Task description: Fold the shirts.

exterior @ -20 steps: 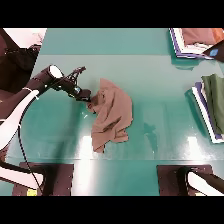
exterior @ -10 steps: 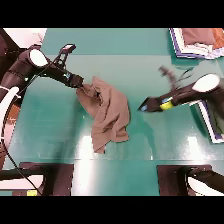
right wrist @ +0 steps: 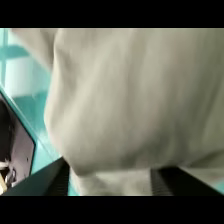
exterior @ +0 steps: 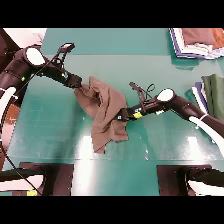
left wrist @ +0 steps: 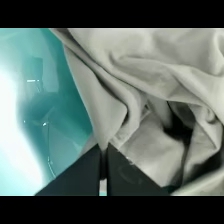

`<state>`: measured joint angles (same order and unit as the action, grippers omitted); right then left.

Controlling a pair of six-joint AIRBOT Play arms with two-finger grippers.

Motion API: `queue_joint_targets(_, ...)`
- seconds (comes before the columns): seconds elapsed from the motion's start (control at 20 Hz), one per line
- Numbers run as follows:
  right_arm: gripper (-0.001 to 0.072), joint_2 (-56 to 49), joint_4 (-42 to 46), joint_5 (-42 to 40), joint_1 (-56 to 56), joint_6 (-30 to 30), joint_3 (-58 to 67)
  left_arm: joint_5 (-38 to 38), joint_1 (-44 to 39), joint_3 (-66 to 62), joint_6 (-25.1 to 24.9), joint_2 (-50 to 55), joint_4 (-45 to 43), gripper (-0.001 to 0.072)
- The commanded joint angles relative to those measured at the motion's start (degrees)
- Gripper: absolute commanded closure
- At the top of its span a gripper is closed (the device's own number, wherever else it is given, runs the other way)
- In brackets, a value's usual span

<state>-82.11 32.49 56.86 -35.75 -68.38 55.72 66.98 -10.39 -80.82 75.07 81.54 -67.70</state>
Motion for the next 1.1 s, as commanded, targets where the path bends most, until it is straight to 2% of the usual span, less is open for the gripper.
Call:
queue_joint_targets(0.0,0.0467,-1.73,-0.85,-3.67,-0.68,-0.15,1.62,1.44,0.02,-0.07,-0.02,-0.04,-0.02,0.0673)
queue_joint_targets(0.05,0.0694,-1.66,-0.85,-4.52,-0.68,-0.11,1.64,1.66,0.02,-0.07,0.00,-0.07,-0.02,0.0673)
queue_joint_targets(0.15,0.0696,-1.11,-0.26,-5.22,-0.46,-0.09,1.62,2.08,0.04,-0.09,0.72,-0.39,-0.07,0.0673)
queue_joint_targets(0.25,0.0696,2.12,4.79,-5.01,0.81,-1.09,1.66,1.31,0.04,-0.39,1.25,-2.78,-3.39,0.0674)
queue_joint_targets(0.4,0.0697,11.08,15.93,-2.38,7.93,-8.09,1.75,1.11,0.09,-5.11,1.64,-8.81,-12.72,0.0674)
queue_joint_targets(0.5,0.0696,18.51,21.16,0.42,15.34,-10.47,1.79,0.74,0.09,-9.33,1.57,-13.49,-16.06,0.0673)
queue_joint_targets(0.75,0.0696,31.47,21.73,3.54,32.13,-8.79,4.15,-4.66,0.09,-16.31,1.44,-22.99,-16.37,0.0673)
queue_joint_targets(1.05,0.0696,35.82,21.75,11.87,42.23,-6.49,19.39,-6.82,0.09,-17.18,1.42,-30.27,-16.35,0.0673)
